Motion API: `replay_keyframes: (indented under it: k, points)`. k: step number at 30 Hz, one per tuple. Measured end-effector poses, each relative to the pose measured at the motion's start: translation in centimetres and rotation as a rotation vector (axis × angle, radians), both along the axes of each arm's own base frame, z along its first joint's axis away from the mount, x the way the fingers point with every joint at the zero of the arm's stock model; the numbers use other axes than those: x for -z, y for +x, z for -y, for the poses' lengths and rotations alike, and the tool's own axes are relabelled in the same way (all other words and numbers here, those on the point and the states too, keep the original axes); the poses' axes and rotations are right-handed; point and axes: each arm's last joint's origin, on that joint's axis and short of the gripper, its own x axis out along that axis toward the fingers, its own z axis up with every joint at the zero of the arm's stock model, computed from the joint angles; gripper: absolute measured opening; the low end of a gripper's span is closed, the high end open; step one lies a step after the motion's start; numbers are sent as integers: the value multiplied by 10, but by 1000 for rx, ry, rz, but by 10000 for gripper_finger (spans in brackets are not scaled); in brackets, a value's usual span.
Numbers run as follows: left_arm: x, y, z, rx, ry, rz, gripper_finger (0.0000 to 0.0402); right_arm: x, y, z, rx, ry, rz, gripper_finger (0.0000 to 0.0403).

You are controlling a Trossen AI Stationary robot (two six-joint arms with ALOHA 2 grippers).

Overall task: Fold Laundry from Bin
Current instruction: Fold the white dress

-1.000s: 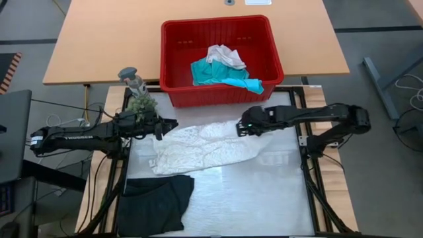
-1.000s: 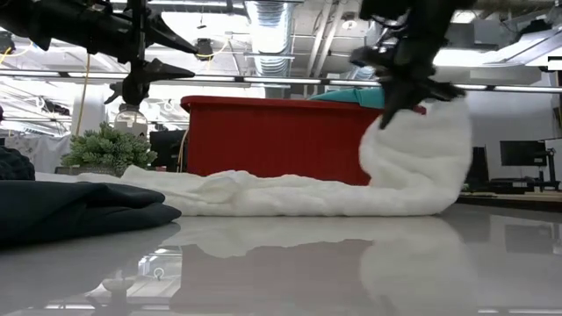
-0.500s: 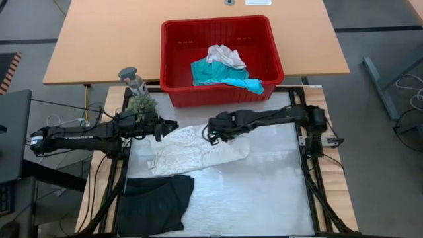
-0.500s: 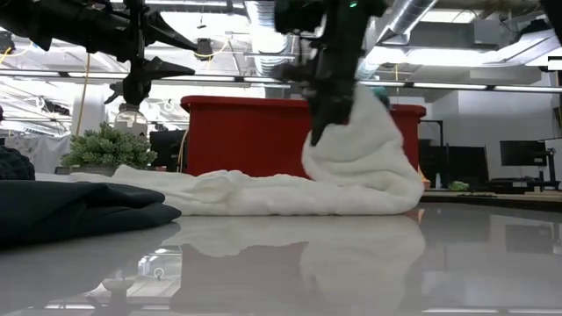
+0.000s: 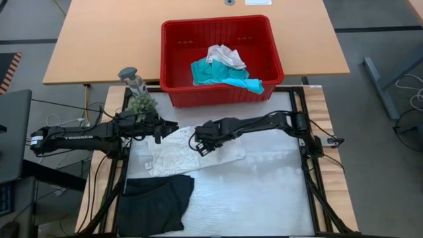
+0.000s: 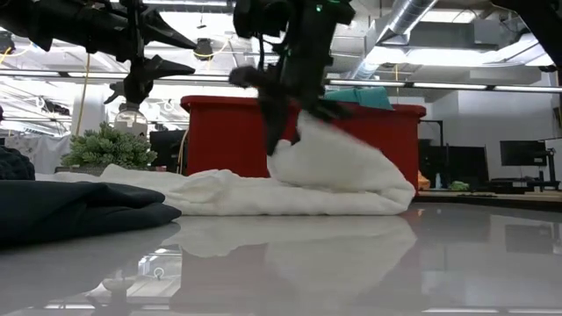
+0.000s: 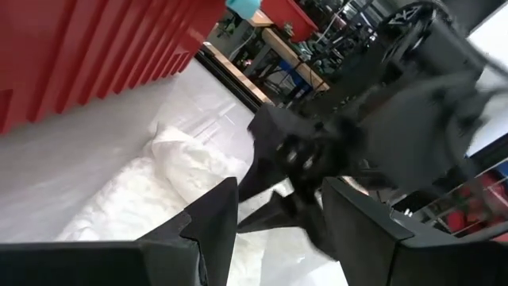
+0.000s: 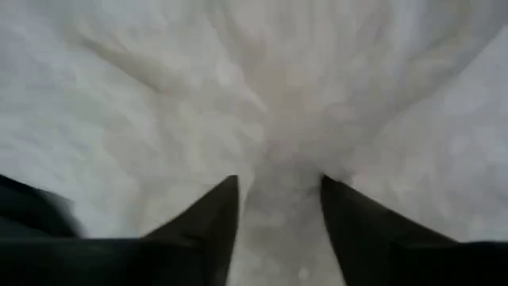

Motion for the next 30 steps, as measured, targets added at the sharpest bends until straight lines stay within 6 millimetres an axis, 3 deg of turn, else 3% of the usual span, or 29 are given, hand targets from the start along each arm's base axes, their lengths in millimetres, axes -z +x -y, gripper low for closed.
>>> replay_keyframes:
  k: [3, 8, 12, 16, 23, 30]
  points:
    - [0, 0, 0, 2, 21, -5, 172, -22, 3, 1, -10, -39, 67, 252]
    - [0, 0, 0, 3, 22, -8, 172, -58, 4, 1, -53, -119, 139, 262]
    - [1, 0, 0, 3, 19, -19, 172, -72, -13, -5, -19, -247, 5, 256]
    - [4, -1, 0, 4, 14, -43, 172, -62, -26, -16, 29, -272, -122, 239]
    - [5, -1, 0, 1, -6, -53, 172, -27, -48, -45, 80, -268, -319, 164]
    - [5, -1, 0, 2, -4, -56, 172, -2, -52, -45, 111, -228, -377, 116]
